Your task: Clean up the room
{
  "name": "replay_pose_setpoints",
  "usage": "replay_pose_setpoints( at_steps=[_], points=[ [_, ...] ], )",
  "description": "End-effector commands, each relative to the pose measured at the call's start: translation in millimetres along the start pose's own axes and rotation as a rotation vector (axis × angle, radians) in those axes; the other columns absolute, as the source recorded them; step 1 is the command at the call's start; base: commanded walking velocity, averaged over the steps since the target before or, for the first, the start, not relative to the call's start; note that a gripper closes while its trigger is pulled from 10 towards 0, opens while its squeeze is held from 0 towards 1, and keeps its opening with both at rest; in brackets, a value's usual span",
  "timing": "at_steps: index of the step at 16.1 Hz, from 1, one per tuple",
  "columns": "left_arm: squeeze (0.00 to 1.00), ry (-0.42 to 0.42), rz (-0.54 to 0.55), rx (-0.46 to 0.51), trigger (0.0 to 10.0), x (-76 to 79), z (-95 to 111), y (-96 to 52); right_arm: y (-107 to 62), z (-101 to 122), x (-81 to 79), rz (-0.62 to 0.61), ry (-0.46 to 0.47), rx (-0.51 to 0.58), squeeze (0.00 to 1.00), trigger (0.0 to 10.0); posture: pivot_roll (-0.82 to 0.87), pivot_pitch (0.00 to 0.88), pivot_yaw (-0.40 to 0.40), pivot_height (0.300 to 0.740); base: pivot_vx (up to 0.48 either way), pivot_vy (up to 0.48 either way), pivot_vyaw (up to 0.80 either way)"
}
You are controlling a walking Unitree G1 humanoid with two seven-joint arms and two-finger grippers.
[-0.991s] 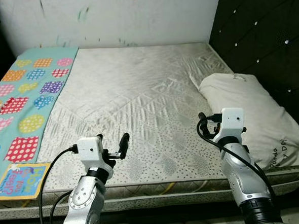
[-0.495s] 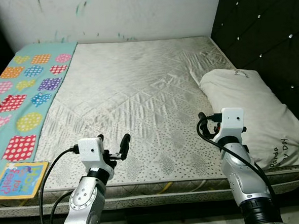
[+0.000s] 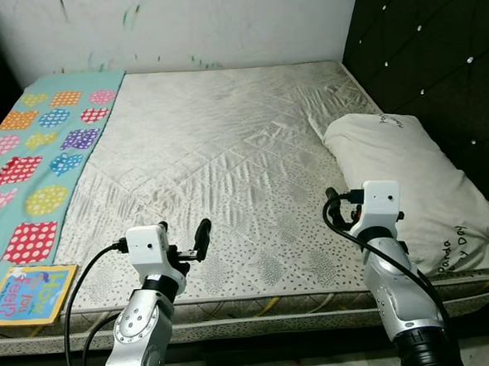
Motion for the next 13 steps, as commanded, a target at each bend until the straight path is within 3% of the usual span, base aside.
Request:
replay_pose_setpoints(
  at_steps=[1, 13],
  points=[
    [0.00, 0.001, -0.004, 0.004, 10.0, 0.3, 2.7, -1.2, -0.8, 4.7, 0.3, 0.003, 0.001, 0.014, 0.00, 10.0, -0.09, 0.000, -0.015, 0.740, 0.000, 0.469, 0.00],
    [0.00, 0.000, 0.003, -0.015, 10.0, -0.3, -0.1, -2.1, -1.8, 1.5, -0.8, 0.009, 0.008, -0.005, 0.00, 10.0, -0.09, 0.000, -0.018, 0.740, 0.000, 0.480, 0.00]
  ],
)
Point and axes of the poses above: a point about 5 cm out from each wrist's last joint towards the gripper, its own y axis pointing out of the wrist towards the gripper, its own z axis along the axis of the wrist's last joint, x = y × z, the point moved 3 cm from there along y, pointing out of the wrist towards the gripper, and after that the axes turned 12 degrees about -y, right-handed, at the moved point
